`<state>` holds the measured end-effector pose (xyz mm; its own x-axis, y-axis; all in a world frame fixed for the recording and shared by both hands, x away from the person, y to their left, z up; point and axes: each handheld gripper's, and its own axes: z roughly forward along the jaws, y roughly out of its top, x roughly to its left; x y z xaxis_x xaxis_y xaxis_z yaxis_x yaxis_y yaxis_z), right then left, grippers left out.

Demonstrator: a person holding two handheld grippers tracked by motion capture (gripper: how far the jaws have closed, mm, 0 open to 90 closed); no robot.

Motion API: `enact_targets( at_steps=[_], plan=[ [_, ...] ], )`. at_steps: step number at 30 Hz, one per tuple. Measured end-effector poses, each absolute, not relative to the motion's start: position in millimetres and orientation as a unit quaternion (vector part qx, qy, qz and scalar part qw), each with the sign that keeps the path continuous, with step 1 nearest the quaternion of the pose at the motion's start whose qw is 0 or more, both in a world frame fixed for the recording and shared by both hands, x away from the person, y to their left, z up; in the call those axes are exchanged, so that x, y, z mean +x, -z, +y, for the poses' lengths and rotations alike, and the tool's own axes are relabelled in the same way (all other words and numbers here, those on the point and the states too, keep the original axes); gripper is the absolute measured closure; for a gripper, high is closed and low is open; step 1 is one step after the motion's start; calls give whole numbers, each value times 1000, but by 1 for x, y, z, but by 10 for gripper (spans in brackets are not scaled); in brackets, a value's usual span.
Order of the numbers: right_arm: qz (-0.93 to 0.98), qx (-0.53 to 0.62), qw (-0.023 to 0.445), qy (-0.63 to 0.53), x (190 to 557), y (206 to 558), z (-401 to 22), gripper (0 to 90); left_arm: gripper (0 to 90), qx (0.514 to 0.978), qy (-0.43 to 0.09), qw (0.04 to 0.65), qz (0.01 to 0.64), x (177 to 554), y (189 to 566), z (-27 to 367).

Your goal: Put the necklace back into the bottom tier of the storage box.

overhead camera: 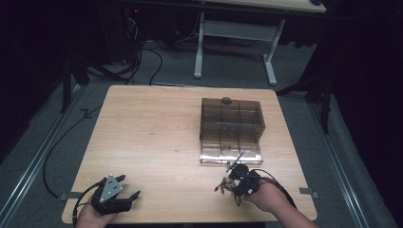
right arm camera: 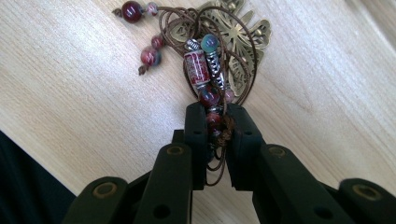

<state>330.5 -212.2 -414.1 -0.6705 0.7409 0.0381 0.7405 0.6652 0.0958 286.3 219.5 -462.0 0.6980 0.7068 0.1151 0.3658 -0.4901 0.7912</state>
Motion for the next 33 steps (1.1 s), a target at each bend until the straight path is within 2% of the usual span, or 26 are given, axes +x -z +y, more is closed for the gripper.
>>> enact_targets(
  at_steps=[4, 22, 33],
  plan=[
    [903, 425, -7, -54, 330, 405, -217, 809, 225, 835, -219, 390, 322, 286, 462, 219],
    [902, 425, 31, -68, 354, 355, -237, 809, 225, 836, -219, 388, 320, 286, 462, 219],
    [895, 439, 37, -74, 372, 332, -243, 808, 225, 836, -218, 388, 320, 286, 462, 220]
  ],
)
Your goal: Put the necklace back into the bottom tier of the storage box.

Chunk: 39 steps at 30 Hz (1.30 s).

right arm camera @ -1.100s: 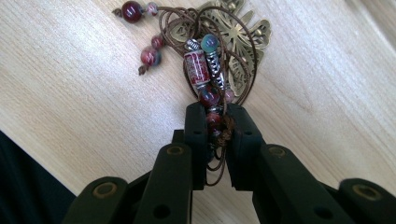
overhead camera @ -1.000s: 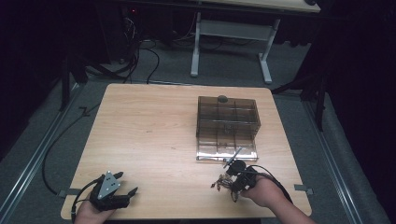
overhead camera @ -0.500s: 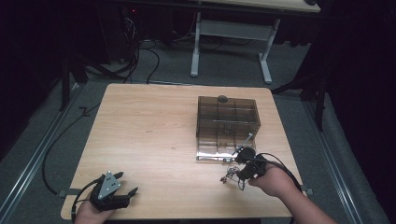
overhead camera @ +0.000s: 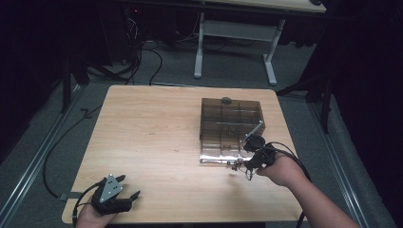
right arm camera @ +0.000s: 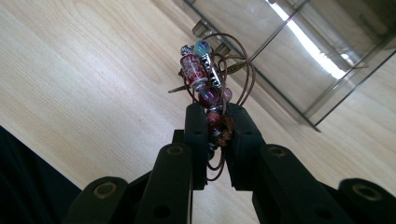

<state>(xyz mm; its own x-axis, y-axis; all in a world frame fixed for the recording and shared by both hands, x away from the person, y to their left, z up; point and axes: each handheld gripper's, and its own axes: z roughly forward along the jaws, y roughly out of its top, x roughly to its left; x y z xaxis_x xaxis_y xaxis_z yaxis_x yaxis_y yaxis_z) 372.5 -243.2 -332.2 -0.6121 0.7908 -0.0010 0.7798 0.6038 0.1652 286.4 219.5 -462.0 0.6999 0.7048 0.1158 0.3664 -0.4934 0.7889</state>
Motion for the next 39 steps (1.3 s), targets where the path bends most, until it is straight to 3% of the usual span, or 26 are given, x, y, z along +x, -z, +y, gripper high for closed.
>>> enact_targets(
  at_steps=[25, 39],
  plan=[
    [894, 441, 37, -64, 417, 314, -231, 808, 224, 837, -214, 389, 319, 287, 462, 220],
    [900, 434, 28, -15, 443, 344, -220, 807, 224, 838, -215, 389, 316, 286, 462, 220]
  ],
)
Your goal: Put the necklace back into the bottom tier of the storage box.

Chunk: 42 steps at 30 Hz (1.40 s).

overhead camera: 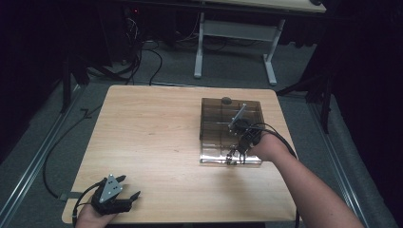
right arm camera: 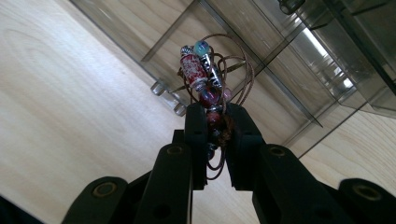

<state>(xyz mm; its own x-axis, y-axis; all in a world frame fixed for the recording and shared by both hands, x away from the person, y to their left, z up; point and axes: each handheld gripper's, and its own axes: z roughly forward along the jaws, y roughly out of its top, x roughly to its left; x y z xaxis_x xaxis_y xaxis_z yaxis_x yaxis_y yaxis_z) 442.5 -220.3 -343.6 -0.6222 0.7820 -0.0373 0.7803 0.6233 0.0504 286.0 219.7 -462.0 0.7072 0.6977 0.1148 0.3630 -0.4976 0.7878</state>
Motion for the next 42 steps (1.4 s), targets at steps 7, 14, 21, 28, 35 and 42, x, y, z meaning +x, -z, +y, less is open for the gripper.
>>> enact_targets(
  at_steps=[7, 14, 21, 28, 35, 42],
  plan=[
    [907, 419, 33, 5, 457, 363, -219, 807, 223, 838, -213, 389, 317, 286, 462, 220],
    [902, 431, 29, 3, 467, 380, -213, 807, 223, 838, -213, 389, 317, 286, 462, 220],
    [907, 421, 24, -5, 467, 396, -204, 806, 223, 839, -212, 388, 316, 287, 462, 220],
    [902, 430, 13, -19, 463, 404, -207, 805, 224, 840, -213, 386, 316, 287, 462, 219],
    [893, 450, 13, -15, 460, 403, -208, 735, 224, 840, -214, 386, 316, 286, 462, 219],
    [889, 454, 26, -55, 460, 375, -217, 696, 225, 840, -213, 385, 317, 287, 462, 219]
  ],
)
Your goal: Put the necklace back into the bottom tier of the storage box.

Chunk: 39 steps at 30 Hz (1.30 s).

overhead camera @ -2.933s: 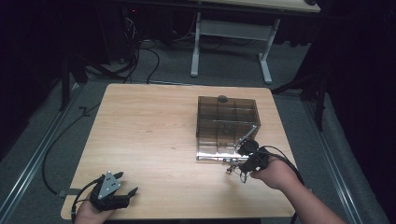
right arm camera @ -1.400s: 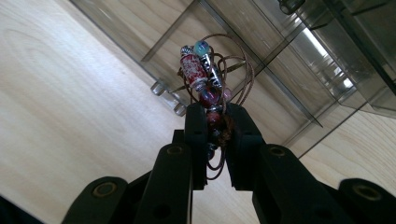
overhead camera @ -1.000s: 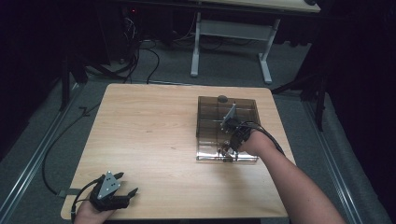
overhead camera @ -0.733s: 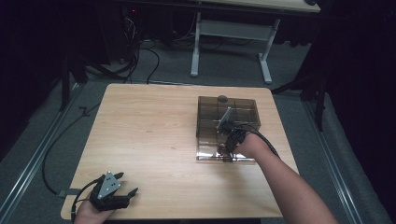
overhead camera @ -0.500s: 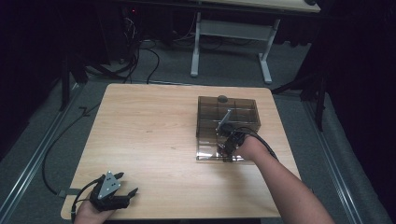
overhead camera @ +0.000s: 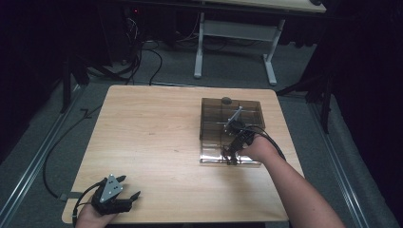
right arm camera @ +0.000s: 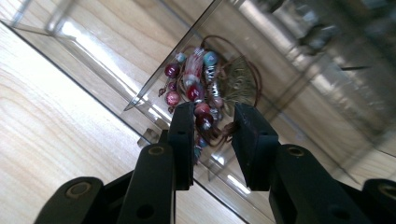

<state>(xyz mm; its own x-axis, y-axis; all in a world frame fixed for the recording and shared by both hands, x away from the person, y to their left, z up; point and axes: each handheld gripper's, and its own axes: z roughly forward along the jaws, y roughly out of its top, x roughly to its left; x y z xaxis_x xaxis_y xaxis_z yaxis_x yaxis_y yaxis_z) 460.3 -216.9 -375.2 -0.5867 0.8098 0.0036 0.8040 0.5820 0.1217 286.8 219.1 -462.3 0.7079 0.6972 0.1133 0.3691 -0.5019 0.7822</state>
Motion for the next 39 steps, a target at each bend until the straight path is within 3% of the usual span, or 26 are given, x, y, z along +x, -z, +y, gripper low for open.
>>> enact_targets(
  at_steps=[10, 14, 21, 29, 34, 39],
  plan=[
    [890, 452, 0, -60, 445, 370, -216, 759, 226, 841, -214, 384, 317, 287, 462, 219],
    [891, 450, 19, -55, 448, 381, -220, 777, 226, 839, -215, 385, 317, 287, 462, 219],
    [890, 455, 26, -32, 451, 402, -215, 900, 225, 840, -212, 385, 319, 287, 462, 219],
    [886, 461, 8, -53, 451, 395, -208, 871, 225, 840, -214, 384, 318, 287, 462, 219],
    [875, 474, 59, -83, 461, 371, -220, 886, 227, 839, -216, 385, 318, 286, 463, 219],
    [870, 483, 84, -62, 473, 379, -223, 900, 227, 840, -216, 384, 318, 286, 462, 219]
  ],
)
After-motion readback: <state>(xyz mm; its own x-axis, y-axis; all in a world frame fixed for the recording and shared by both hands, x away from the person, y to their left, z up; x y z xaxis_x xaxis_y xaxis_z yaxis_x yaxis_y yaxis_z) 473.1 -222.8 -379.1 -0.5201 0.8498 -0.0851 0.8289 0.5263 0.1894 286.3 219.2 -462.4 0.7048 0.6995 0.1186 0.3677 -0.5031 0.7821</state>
